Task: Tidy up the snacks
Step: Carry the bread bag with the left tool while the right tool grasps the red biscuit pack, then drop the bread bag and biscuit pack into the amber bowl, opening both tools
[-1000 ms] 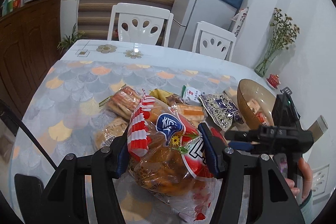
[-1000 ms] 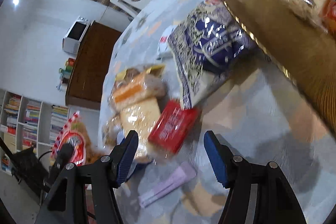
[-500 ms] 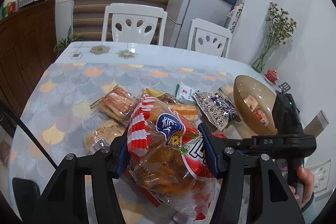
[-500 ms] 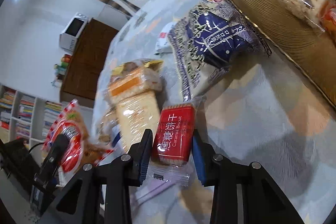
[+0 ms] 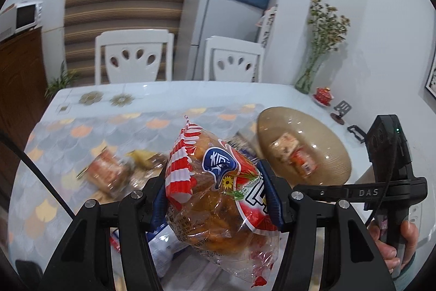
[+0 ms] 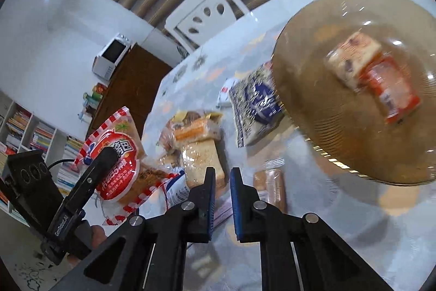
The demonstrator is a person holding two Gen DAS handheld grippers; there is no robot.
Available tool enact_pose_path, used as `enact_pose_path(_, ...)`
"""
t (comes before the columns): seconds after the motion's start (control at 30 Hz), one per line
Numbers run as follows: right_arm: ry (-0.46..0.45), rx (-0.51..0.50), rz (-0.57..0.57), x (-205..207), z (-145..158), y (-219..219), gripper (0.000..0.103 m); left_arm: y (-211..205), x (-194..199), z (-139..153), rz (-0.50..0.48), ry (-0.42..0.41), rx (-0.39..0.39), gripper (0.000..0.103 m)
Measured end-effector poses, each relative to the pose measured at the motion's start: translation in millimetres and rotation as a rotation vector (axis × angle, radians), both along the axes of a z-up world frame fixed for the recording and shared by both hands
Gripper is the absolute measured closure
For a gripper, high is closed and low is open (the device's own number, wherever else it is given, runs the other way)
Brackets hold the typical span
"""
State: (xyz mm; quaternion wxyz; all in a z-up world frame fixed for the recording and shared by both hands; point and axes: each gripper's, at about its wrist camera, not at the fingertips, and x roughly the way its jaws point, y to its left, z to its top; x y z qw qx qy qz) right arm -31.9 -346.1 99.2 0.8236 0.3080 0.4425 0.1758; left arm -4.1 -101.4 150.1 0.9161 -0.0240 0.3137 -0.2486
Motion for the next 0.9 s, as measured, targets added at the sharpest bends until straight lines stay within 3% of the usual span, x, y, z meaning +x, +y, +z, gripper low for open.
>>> enact_pose_path(0.13,-0.042,-0.053,-0.051,-11,20,-24,0.092,-23,4,10,-0.044,-0.031,0.017,0.047)
enact_pose_path(0.2,-0.010,-0.099,-0.029,-11,14,-23,0.084,-30,5,15,-0.056,-0.042,0.014,0.047)
enact_pose_path(0.27,0.028,-0.187,0.006,-12,-2,-6,0.054,-29,5,16,-0.062,-0.040,-0.001,0.047)
enact_pose_path(0.5,0.048,-0.482,0.115,4,-57,67,0.056,-24,9,9,-0.029,-0.021,0.014,0.047)
enact_pose_path(0.57,0.051,-0.563,0.128,9,-66,79,0.069,-24,11,7,-0.024,-0.014,0.020,0.047)
enact_pose_path(0.6,0.053,-0.588,0.134,9,-69,83,0.069,-25,12,6,-0.025,-0.013,0.022,0.047)
enact_pose_path(0.77,0.007,-0.560,0.111,-11,-45,68,0.070,-33,16,4,-0.048,-0.015,0.029,0.047)
enact_pose_path(0.9,-0.075,-0.516,0.007,-33,7,27,0.070,-49,21,7,-0.087,-0.022,0.024,0.047)
